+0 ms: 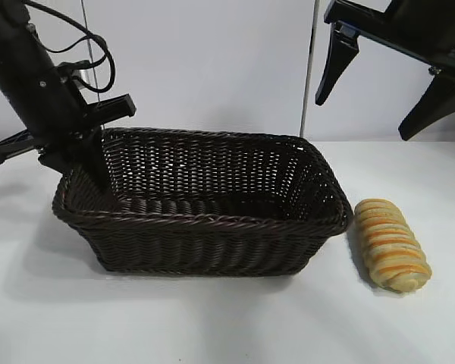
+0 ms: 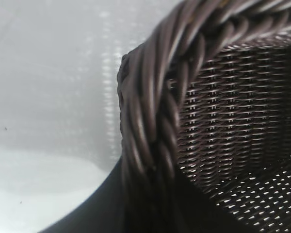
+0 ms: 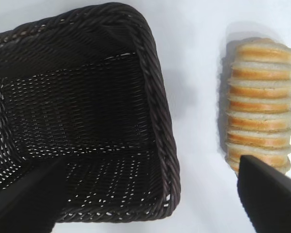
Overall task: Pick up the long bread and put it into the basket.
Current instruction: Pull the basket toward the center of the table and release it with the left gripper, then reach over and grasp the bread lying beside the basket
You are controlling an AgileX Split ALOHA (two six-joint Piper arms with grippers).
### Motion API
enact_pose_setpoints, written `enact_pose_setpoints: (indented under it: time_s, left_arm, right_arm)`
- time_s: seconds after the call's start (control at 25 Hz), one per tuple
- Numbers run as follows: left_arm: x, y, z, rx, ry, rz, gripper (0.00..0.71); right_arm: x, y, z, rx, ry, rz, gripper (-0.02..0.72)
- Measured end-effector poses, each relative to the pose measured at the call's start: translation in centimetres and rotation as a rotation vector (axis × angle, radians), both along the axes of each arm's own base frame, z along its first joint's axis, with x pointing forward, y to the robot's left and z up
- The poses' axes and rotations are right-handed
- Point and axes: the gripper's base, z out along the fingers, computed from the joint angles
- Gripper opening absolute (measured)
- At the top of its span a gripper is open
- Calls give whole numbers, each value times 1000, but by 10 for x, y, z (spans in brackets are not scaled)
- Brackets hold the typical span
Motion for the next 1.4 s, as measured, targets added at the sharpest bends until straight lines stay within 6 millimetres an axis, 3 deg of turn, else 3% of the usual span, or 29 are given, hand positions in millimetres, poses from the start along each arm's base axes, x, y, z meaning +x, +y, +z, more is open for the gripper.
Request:
enact_pose_setpoints:
  time_s: [0.12, 0.28, 0.52, 0.72, 1.0, 1.4]
  left_arm:
    - [1, -1, 1, -6, -1, 2, 569]
    - [0, -1, 5, -9, -6, 8, 655]
    - [-7, 11, 35, 8, -41, -6, 668]
    - [-22, 21, 69, 48, -97, 11, 668]
    - [-42, 25, 100, 39, -133, 17, 669]
    - [-49, 27, 106, 41, -116, 23, 669]
  right_arm:
    - [0, 0, 0, 0, 0, 0, 687]
    - [0, 0, 0, 0, 0, 0, 687]
    - [0, 0, 0, 0, 0, 0, 687]
    - [0, 0, 0, 0, 0, 0, 687]
    - [-1, 0, 0, -1, 6, 2, 687]
    - [-1, 0, 0, -1, 7, 2, 687]
